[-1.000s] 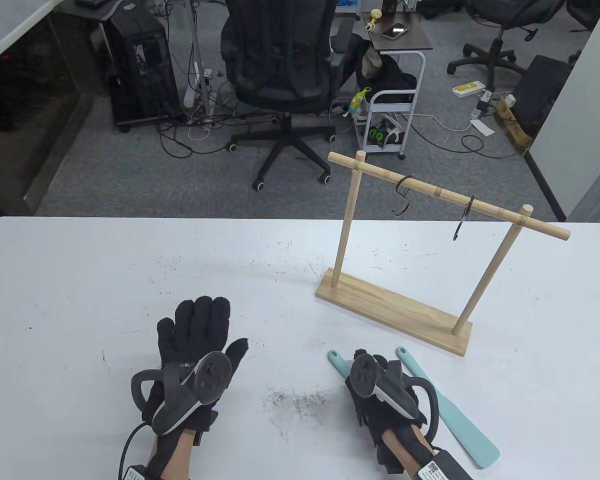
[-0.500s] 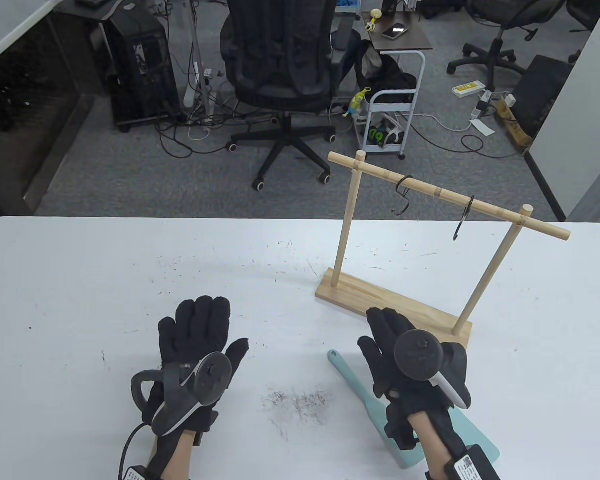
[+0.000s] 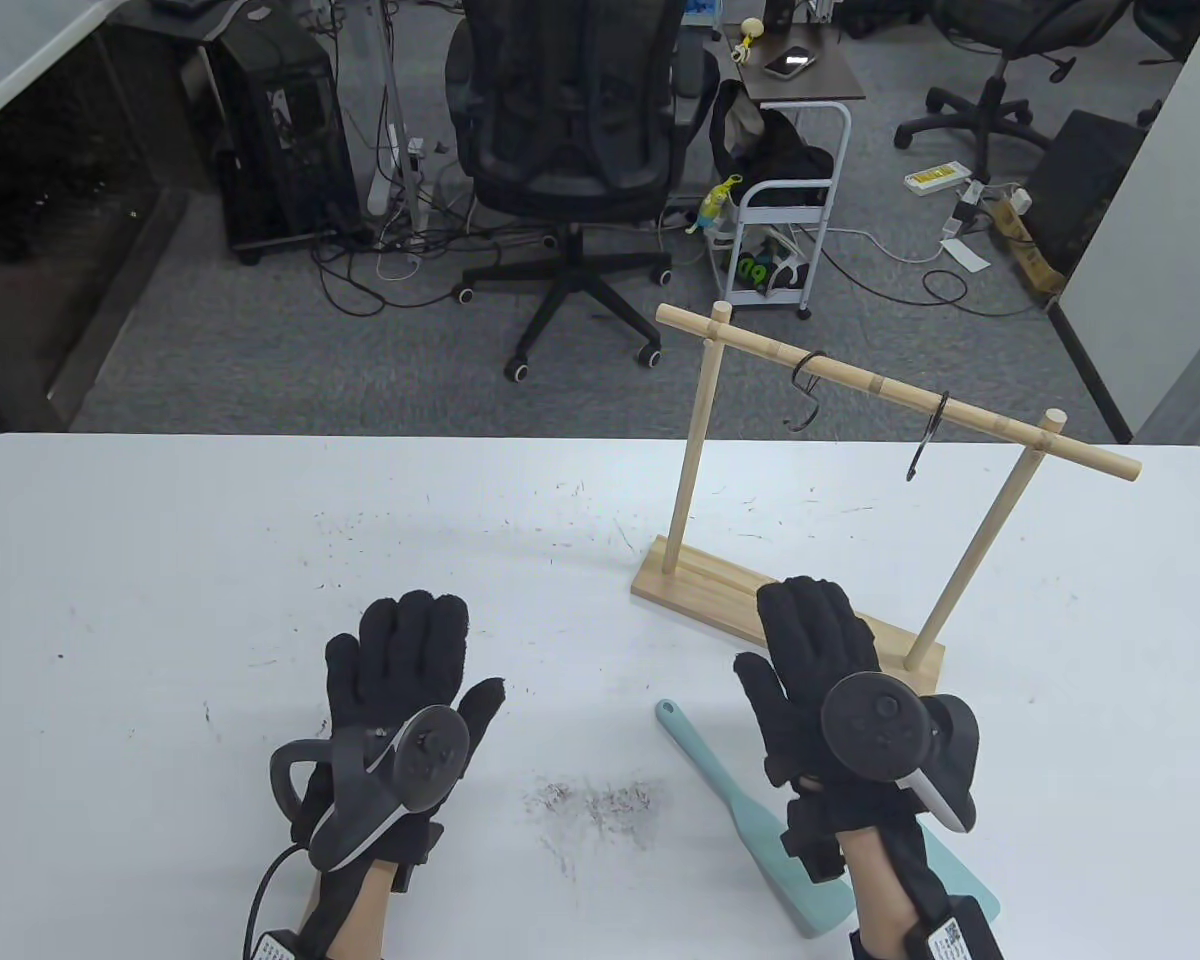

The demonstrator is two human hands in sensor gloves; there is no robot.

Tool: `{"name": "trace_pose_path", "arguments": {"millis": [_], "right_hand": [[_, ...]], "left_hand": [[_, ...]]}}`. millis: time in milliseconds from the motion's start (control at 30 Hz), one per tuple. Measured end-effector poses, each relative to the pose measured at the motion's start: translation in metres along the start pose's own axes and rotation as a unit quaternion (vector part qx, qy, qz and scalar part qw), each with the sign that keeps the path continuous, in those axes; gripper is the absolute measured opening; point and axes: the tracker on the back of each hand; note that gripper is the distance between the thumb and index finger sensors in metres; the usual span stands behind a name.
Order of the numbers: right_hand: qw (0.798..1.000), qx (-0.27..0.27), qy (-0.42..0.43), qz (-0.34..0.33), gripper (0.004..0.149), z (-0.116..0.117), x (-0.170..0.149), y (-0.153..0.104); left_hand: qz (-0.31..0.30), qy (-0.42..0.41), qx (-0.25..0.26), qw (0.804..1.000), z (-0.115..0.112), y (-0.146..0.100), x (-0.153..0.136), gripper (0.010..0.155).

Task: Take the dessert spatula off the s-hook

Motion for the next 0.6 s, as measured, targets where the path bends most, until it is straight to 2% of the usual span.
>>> {"name": "trace_pose_path", "arguments": {"millis": [267, 433, 600], "right_hand": [[0.999, 0.012, -0.045, 0.008, 0.072, -0.0003, -0.0040, -0.0017], [0.996, 0.046, -0.074, 0.025, 0.076, 0.0035, -0.0034, 0.0018], [0.996, 0.051, -0.075, 0.025, 0.078, 0.0042, -0.0045, 0.0037]], "left_hand": [[0.000, 0.005, 0.007, 1.000, -0.0004, -0.0003, 0.0030, 0.081], [0.000, 0.018, 0.006, 1.000, -0.0026, 0.0001, 0.0042, 0.081], [0.003, 0.020, 0.007, 1.000, -0.0018, 0.0002, 0.0038, 0.081]]}}
Point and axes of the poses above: the tracker on the back of each hand, its own x axis roughly to the thumb side, its own y axis roughly from the wrist to the fingertips, z = x × y, and after that the axes turned 11 degrees about x, right-handed
